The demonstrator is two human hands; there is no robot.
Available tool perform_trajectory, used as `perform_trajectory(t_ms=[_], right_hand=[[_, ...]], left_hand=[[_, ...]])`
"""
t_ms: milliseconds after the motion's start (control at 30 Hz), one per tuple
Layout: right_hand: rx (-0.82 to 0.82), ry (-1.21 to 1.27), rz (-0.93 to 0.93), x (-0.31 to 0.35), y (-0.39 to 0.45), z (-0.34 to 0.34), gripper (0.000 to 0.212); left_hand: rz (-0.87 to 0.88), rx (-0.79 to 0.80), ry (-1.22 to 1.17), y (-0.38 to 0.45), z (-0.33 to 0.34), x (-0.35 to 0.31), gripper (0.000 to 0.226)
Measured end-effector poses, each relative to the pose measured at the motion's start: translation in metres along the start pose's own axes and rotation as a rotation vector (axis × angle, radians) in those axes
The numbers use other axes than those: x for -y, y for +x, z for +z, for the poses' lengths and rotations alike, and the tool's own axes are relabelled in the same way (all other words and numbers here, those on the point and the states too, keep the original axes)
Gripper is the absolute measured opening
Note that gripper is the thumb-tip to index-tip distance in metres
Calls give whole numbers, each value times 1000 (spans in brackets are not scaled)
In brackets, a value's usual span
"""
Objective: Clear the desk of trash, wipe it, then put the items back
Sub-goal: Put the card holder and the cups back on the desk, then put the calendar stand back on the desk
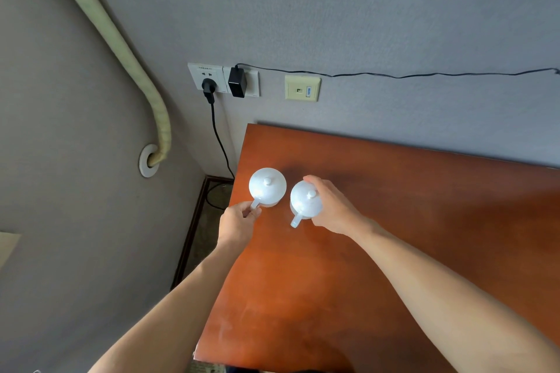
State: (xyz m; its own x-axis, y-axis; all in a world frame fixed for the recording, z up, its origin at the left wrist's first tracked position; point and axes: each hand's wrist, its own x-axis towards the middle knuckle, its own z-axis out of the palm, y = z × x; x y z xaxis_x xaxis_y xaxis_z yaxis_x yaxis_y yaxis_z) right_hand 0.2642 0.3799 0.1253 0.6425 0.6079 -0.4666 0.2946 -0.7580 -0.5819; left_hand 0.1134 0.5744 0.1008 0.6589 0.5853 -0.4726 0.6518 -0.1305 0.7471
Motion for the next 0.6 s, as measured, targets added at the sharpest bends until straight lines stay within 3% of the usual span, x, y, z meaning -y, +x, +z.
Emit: perform_trajectory(t_ms=[300, 400, 600], right_hand=[[28, 21, -6, 1, -2, -4, 99], [32, -7, 20, 6, -9, -4, 107], [-263, -143, 16, 16, -32, -3, 92]], left_hand=[[-17, 0, -8, -1, 1, -1, 10], [-19, 18, 24, -4, 0, 1, 29], [81, 5, 400, -24, -14, 7, 53]])
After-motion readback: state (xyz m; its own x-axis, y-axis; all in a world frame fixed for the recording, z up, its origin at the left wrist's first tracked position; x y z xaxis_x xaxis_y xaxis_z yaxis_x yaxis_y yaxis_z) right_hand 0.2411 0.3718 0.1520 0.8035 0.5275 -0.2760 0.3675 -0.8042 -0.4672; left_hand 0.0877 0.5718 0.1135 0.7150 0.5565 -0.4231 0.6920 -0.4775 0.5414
